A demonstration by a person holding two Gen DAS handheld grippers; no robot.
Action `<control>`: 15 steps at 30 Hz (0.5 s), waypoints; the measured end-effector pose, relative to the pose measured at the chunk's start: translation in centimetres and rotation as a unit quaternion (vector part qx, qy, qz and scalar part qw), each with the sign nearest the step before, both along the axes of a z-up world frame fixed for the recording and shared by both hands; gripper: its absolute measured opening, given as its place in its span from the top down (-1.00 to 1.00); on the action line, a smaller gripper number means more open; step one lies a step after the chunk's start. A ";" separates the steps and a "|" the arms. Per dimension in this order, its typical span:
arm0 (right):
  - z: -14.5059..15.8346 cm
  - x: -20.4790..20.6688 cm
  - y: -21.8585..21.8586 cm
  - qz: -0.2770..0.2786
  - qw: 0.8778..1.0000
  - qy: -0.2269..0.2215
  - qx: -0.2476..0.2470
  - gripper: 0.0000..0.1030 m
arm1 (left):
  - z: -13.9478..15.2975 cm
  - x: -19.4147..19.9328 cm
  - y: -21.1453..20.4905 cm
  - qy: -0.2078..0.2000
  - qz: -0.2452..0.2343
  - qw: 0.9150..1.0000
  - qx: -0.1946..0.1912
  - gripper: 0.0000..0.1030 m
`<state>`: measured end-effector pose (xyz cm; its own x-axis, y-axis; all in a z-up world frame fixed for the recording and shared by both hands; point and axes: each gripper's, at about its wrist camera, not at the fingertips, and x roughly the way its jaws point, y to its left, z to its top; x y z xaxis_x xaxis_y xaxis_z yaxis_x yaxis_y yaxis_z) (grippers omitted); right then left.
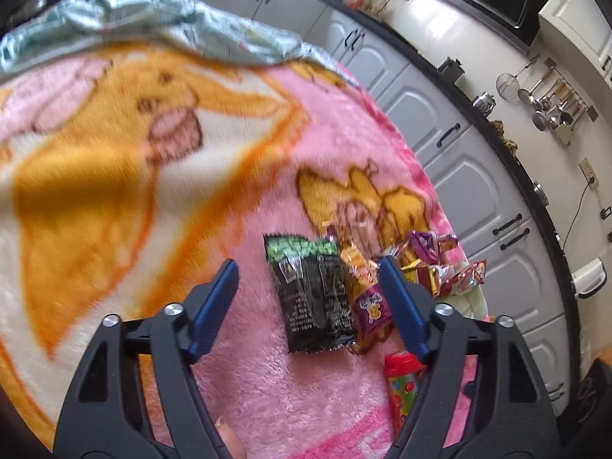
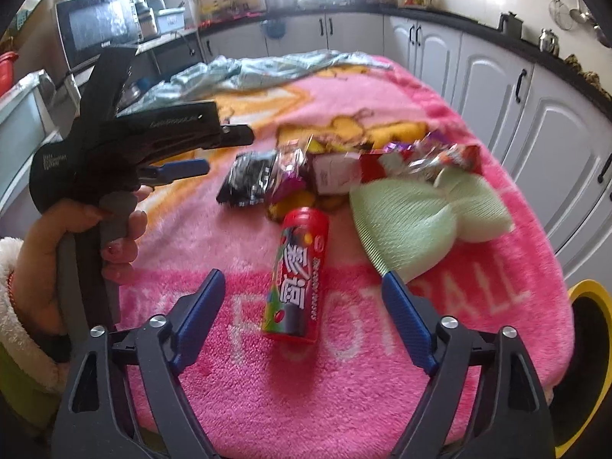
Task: Collect trash
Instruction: 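Grasp the black snack packet with the left tool while the right tool grasps the red candy tube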
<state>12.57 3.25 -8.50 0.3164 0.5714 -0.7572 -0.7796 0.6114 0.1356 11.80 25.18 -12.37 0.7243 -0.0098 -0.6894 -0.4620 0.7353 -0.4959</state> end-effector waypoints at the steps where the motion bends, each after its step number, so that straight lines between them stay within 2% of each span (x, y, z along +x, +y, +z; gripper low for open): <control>1: -0.4 0.0 0.2 0.004 1.000 0.006 -0.002 -0.50 | -0.5 0.2 -0.1 0.004 -0.003 1.000 -0.010 -0.14; 5: -1.7 0.0 0.8 0.011 1.000 0.016 -0.014 -0.35 | -1.3 0.6 -0.5 0.014 -0.003 1.000 -0.012 0.01; 6: -2.1 0.1 1.0 0.013 1.000 0.019 -0.020 -0.26 | -1.4 0.6 -0.5 0.016 -0.001 1.000 -0.009 0.11; 7: -2.4 0.1 1.1 0.016 0.999 0.024 -0.023 -0.19 | -1.4 0.7 -0.6 0.017 0.000 1.000 -0.007 0.32; 8: -2.8 0.2 1.2 0.019 0.999 0.031 -0.025 -0.03 | -1.5 0.7 -0.6 0.019 0.000 1.000 -0.006 0.47; 10: -3.1 0.1 1.1 0.019 0.999 0.028 -0.027 0.09 | -1.7 0.7 -0.8 0.020 -0.003 1.000 -0.004 0.49; 12: -3.1 0.1 0.9 0.019 0.999 0.026 -0.028 0.35 | -1.7 0.8 -1.0 0.024 -0.010 1.000 0.007 0.56; 15: -3.0 0.4 0.1 0.014 0.999 0.047 -0.013 0.37 | -1.8 0.6 -0.8 0.024 -0.011 1.000 0.006 0.69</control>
<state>12.96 3.37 -11.51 0.2275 0.5589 -0.7974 -0.7812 0.5936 0.1932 12.41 24.39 -14.17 0.6896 -0.0169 -0.7240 -0.4686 0.7519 -0.4639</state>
